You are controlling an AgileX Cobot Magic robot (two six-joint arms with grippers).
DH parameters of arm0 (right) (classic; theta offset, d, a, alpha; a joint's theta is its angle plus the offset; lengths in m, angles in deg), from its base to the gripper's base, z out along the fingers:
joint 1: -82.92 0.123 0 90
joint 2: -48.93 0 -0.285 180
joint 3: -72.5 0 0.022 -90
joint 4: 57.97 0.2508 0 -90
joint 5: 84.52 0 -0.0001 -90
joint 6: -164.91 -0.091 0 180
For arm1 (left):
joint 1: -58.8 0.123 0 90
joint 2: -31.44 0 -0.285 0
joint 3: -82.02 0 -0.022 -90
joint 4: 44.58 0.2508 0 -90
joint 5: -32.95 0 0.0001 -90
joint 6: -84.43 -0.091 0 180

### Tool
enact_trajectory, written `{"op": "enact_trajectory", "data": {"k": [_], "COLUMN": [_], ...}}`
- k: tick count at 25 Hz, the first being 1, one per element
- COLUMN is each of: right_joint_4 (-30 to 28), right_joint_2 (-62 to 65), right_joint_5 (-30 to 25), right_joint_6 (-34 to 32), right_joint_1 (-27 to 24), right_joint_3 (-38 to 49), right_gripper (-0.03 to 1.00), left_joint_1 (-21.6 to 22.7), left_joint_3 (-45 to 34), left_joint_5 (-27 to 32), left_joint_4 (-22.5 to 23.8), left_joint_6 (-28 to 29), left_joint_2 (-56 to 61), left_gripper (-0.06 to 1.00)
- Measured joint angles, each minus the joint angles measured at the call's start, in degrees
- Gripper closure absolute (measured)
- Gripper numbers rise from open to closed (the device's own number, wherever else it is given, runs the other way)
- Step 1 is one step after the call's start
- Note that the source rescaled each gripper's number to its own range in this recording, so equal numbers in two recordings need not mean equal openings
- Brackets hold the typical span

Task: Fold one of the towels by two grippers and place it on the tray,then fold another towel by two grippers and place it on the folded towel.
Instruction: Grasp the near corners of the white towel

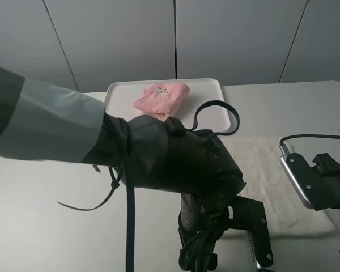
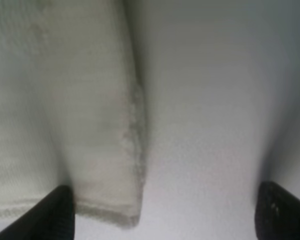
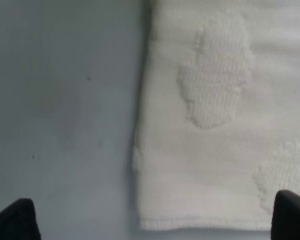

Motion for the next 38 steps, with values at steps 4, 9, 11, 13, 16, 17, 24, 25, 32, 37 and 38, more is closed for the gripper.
{"op": "enact_trajectory", "data": {"k": [4,9,11,13,16,17,24,25,32,37,38], "right_joint_4": [0.0,0.0,0.0,-0.1,-0.7,-1.1,-1.3,-1.3,-2.7,-3.6,-3.8], "right_joint_2": [-2.4,-4.8,-5.8,-6.7,-7.0,-7.0,-10.0,-10.1,-10.6,-10.6,-10.6], "right_joint_5": [0.2,1.2,1.3,1.5,3.7,4.5,5.6,5.6,4.0,1.1,0.9], "right_joint_6": [0.8,1.0,1.1,1.1,0.7,0.4,-1.0,-0.9,-2.2,-3.7,-3.9], "right_joint_1": [0.0,0.0,0.0,0.0,0.0,0.0,0.0,0.0,0.0,0.0,0.0], "right_joint_3": [0.0,0.0,0.0,0.0,0.0,0.0,0.0,0.0,0.0,0.0,0.0], "right_gripper": [-0.03,-0.03,-0.03,-0.03,-0.03,-0.03,-0.03,-0.03,-0.03,-0.03,-0.03], "left_joint_1": [0.0,0.0,0.0,0.0,0.0,0.0,0.0,0.0,0.0,0.0,0.0], "left_joint_3": [0.0,0.0,0.0,0.0,0.0,0.0,0.0,0.0,0.0,0.0,0.0], "left_joint_5": [-0.1,-0.9,-1.5,-1.8,-1.8,-1.8,-2.1,-2.3,-2.3,-2.3,-2.3], "left_joint_4": [0.0,0.0,0.0,0.0,-0.1,-0.1,-0.1,-0.2,-0.2,-0.2,-0.2], "left_joint_6": [0.0,0.5,0.9,1.1,1.1,1.1,1.1,1.1,1.1,1.1,1.1], "left_joint_2": [0.0,0.0,0.0,0.0,-0.1,-0.1,-0.3,-0.3,-0.3,-0.3,-0.3], "left_gripper": [0.01,0.01,0.01,0.01,0.01,0.01,0.01,0.01,0.01,0.01,0.01]}}
